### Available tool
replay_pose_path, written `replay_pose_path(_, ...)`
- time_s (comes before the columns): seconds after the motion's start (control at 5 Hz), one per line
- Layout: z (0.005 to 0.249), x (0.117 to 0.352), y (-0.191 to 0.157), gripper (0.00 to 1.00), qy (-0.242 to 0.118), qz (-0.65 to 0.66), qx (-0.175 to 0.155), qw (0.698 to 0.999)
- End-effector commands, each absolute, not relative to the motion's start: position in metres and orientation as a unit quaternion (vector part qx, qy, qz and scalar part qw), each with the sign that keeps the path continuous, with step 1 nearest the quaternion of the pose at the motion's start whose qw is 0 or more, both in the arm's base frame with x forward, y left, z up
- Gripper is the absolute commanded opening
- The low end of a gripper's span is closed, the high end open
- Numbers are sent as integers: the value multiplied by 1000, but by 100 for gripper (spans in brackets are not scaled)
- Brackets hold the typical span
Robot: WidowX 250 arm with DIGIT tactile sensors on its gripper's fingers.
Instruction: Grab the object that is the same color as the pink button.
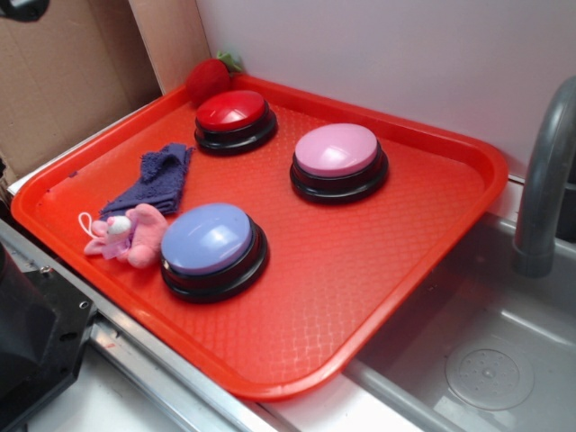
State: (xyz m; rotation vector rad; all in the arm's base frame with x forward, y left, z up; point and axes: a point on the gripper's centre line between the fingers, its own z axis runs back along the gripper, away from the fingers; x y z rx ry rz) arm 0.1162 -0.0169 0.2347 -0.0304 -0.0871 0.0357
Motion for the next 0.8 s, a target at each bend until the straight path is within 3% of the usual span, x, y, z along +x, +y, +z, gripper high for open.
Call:
replay_pose_path(0.0,235,116,-17,100,-44,18,-15,999)
replay_pose_path(0.4,203,125,4,100,-18,176,-43,983)
replay_pose_path(0.6,177,126,18,100,1,291,-54,955)
